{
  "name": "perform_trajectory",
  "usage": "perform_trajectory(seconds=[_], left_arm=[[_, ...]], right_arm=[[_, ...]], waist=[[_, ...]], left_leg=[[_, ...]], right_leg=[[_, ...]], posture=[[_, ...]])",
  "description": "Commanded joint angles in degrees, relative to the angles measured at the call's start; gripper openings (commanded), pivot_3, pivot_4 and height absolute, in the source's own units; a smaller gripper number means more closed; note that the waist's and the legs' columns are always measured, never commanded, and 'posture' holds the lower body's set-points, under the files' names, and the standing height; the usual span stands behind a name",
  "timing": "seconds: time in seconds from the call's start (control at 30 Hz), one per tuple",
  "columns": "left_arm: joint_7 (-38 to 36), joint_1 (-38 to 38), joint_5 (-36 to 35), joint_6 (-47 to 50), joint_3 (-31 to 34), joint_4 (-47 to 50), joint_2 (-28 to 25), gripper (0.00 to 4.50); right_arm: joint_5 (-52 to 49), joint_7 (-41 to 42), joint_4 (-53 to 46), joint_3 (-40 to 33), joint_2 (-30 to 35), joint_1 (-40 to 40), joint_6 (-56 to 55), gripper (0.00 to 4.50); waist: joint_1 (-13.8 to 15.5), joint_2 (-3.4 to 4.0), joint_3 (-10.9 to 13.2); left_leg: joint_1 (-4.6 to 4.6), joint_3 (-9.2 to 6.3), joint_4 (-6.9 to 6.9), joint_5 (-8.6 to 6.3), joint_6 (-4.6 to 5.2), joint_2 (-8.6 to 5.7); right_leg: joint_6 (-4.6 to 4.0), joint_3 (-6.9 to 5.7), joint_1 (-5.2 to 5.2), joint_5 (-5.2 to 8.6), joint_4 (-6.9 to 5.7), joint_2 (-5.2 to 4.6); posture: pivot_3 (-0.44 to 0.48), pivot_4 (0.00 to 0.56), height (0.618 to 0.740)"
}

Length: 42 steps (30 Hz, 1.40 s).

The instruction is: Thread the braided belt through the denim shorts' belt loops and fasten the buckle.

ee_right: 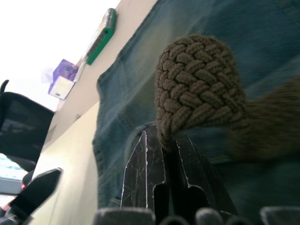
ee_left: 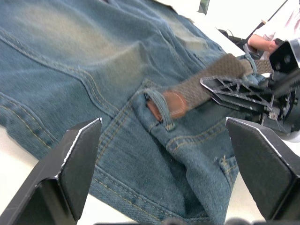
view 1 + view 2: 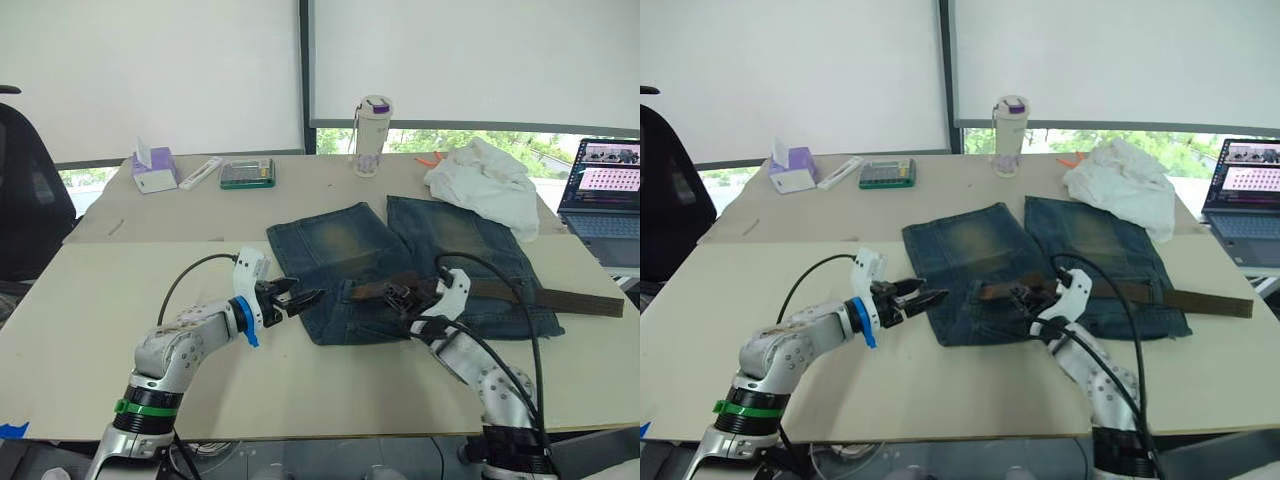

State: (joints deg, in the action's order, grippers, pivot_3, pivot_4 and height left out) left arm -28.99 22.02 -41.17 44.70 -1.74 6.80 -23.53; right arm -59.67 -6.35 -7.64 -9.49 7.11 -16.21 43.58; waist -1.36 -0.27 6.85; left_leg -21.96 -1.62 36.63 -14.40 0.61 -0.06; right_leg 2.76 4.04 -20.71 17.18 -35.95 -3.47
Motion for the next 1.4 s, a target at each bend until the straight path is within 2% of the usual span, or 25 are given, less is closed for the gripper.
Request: perform_trajectory(seconds=[0.03,0.23,0.33,0.5,0.67,0.8,1.17,1.4], left_arm=[[-0.7,0.0,1.0,-1.4,1.7,0.2,0.7,4.47],[-0.4,-0.9,2.4,-2.3,2.6,-1.4,2.8,4.47],[0.0,-1.1,2.4,-2.2,3.8,-1.9,4.2,4.47],[3.1,-0.9,0.2,-1.1,8.3,-3.9,8.5,4.47],[7.5,-0.1,-3.8,1.2,13.6,-5.7,13.5,4.47],[9.0,-0.2,-6.6,3.3,15.4,-5.2,15.8,4.47],[12.9,4.1,-11.2,3.8,19.5,-11.3,22.1,4.47],[13.2,5.0,-12.8,3.7,21.1,-13.6,23.7,4.47]], right_arm=[[2.5,0.3,1.8,1.6,-2.0,-2.4,0.5,0.00],[7.7,2.6,7.2,3.4,-4.8,-5.8,0.3,0.00],[7.9,2.9,8.8,2.0,-7.0,-6.3,0.3,0.00],[5.4,4.1,12.0,-0.8,-11.5,-8.5,1.3,0.00],[-3.6,3.8,14.3,-7.3,-16.2,-10.1,4.2,0.00],[-8.1,3.4,14.9,-8.9,-16.4,-10.3,6.0,0.00],[-4.9,4.0,14.9,-6.7,-15.2,-9.8,6.2,0.00],[-4.2,4.4,14.0,-6.3,-15.1,-9.2,6.2,0.00]], waist=[[-0.1,0.00,0.0],[-1.1,-0.03,0.0],[-1.4,-0.08,-0.1],[-1.7,-0.18,-0.1],[-1.8,-0.20,-0.1],[-1.4,-0.20,-0.1],[-1.4,-0.22,-0.1],[-1.4,-0.24,-0.2]], left_leg=[[-0.01,0.00,0.00,0.00,0.00,0.00],[0.00,0.00,-0.02,0.00,0.00,0.00],[0.07,0.00,-0.09,0.00,0.00,0.05],[0.27,0.01,-0.31,0.00,-0.01,0.10],[0.19,0.01,-0.40,0.00,-0.01,0.24],[0.06,0.01,-0.41,0.02,-0.03,0.23],[0.08,0.05,-0.40,0.06,-0.08,0.11],[0.08,0.05,-0.40,0.07,-0.10,0.10]], right_leg=[[0.00,0.00,-0.02,0.00,-0.01,0.00],[-0.02,0.00,-0.09,-0.02,-0.09,-0.01],[-0.04,-0.01,-0.10,-0.02,-0.12,0.02],[-0.13,-0.02,-0.10,-0.08,-0.13,0.01],[-0.22,-0.06,-0.30,-0.14,-0.20,0.01],[-0.26,-0.12,-0.36,-0.16,-0.29,0.03],[-0.26,-0.13,-0.36,-0.17,-0.24,0.14],[-0.26,-0.12,-0.36,-0.16,-0.23,0.16]], posture=[[0.000,0.150,0.740],[0.000,0.150,0.740],[0.000,0.150,0.740],[0.000,0.150,0.740],[0.000,0.150,0.740],[0.000,0.150,0.740],[0.000,0.150,0.740],[0.000,0.150,0.740]])
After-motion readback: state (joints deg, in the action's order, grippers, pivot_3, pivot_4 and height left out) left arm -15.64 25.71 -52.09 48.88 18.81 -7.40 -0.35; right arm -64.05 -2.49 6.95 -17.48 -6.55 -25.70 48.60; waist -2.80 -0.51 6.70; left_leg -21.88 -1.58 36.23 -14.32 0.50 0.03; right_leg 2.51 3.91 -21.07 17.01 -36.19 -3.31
